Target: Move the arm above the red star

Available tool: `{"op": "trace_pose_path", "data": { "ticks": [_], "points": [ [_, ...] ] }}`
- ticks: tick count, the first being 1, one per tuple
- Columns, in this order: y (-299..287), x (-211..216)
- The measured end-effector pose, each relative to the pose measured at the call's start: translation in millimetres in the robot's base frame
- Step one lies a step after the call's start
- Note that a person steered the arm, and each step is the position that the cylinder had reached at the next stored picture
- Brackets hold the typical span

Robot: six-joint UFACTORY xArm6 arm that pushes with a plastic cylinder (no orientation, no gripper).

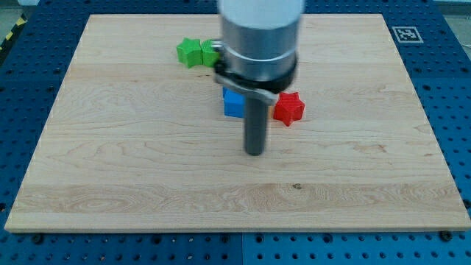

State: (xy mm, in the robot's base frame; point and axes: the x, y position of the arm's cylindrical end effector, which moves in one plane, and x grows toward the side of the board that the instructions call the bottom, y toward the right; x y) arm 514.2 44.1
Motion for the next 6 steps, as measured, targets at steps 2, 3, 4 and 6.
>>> {"op": "trace_pose_path", "data": {
  "ticks": [2, 3, 4, 6],
  "points": [
    [103, 9],
    [147, -12],
    [136, -64],
    [86, -116]
  ]
}}
